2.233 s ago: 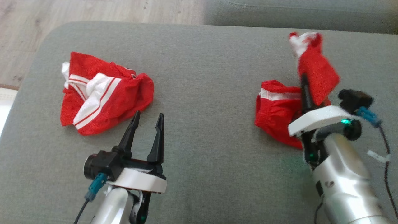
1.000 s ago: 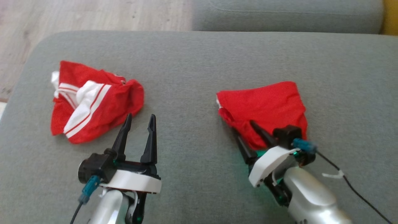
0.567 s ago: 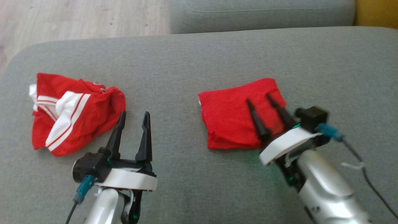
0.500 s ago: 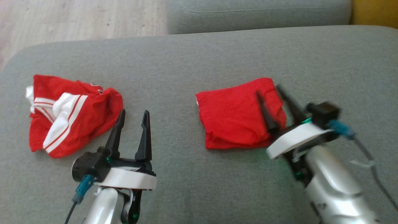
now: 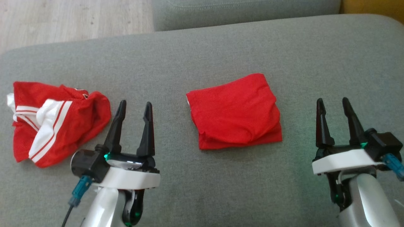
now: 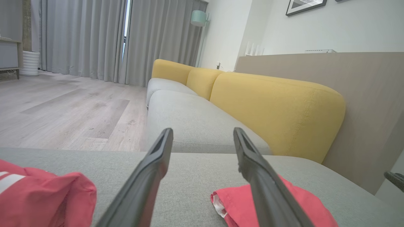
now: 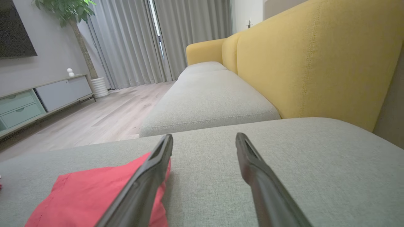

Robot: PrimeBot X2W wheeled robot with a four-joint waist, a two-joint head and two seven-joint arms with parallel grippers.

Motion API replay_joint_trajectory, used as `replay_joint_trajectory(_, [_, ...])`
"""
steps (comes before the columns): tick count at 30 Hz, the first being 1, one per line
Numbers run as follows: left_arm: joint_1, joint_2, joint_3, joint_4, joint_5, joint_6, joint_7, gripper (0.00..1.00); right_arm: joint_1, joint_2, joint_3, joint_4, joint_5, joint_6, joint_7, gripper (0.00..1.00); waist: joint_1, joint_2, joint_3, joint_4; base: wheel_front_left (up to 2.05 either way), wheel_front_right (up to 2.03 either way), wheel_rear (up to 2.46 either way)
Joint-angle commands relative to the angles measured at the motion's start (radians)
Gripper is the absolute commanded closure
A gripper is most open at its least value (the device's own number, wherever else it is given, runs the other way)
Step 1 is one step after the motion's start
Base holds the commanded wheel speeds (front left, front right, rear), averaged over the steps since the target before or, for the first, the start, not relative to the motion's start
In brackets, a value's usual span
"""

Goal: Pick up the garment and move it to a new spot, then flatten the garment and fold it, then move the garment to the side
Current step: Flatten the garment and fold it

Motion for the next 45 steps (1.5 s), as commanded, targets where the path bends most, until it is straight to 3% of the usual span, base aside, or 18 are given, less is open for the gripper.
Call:
replay_joint_trajectory(1, [-0.028,0.004,0.026,-0.037,0.01,-0.003,-0.005,0.0,-0.03,0.007,0.021,-0.047,-0.011,-0.001,-0.011,0.0,0.0,0.0,0.013,0.004,0.0,0.0,0.0])
replay_joint_trajectory(2, [-0.032,0.004,0.022,-0.039,0.01,-0.004,-0.005,0.0,-0.032,0.008,0.029,-0.048,-0.016,-0.001,-0.011,0.0,0.0,0.0,0.02,0.007,0.0,0.0,0.0])
replay_joint_trajectory(3, [-0.036,0.004,0.018,-0.042,0.01,-0.004,-0.005,0.0,-0.038,0.009,0.039,-0.047,-0.023,-0.001,-0.011,0.63,0.0,0.0,0.029,0.012,0.0,0.0,0.0])
replay_joint_trajectory(4, [-0.041,0.004,0.015,-0.043,0.01,-0.005,-0.005,0.0,-0.047,0.009,0.05,-0.048,-0.034,-0.001,-0.011,1.0,0.0,0.0,0.039,0.016,0.0,0.0,0.0])
replay_joint_trajectory(12, [-0.074,0.004,-0.01,-0.038,0.004,-0.007,-0.005,0.0,-0.154,0.01,0.113,0.042,-0.095,-0.001,-0.011,1.0,0.0,0.0,0.108,0.072,0.0,0.0,0.0])
replay_joint_trajectory(16, [-0.092,0.004,-0.029,-0.028,0.0,-0.008,-0.005,0.0,-0.228,0.009,0.158,0.228,-0.154,-0.001,-0.007,1.0,0.0,0.0,0.14,0.112,0.0,0.0,0.0])
replay_joint_trajectory(23, [-0.098,0.004,-0.035,-0.013,-0.003,-0.008,-0.005,0.0,-0.279,0.009,0.093,0.487,-0.202,-0.001,0.004,1.0,0.0,0.0,0.132,0.139,0.0,0.0,0.0])
replay_joint_trajectory(27, [-0.089,0.004,-0.028,-0.008,-0.003,-0.007,-0.005,0.0,-0.299,0.01,0.11,0.472,-0.156,-0.001,-0.009,1.0,0.0,0.0,0.114,0.137,0.0,0.0,0.0])
replay_joint_trajectory(33, [-0.082,0.004,-0.031,-0.013,-0.008,-0.004,-0.005,0.0,-0.278,0.011,0.253,0.3,-0.053,-0.001,-0.01,1.0,0.0,0.0,0.098,0.141,0.0,0.0,0.0])
replay_joint_trajectory(39, [-0.071,0.004,-0.028,-0.012,-0.008,-0.003,-0.005,0.0,-0.269,0.011,0.409,0.424,0.043,-0.001,0.021,1.0,0.0,0.0,0.084,0.143,0.0,0.0,0.0])
replay_joint_trajectory(45, [-0.061,0.004,0.007,-0.019,0.014,0.0,-0.005,0.0,-0.313,0.009,0.371,0.432,0.078,-0.001,-0.008,1.0,0.0,0.0,0.064,0.104,0.0,0.0,0.0])
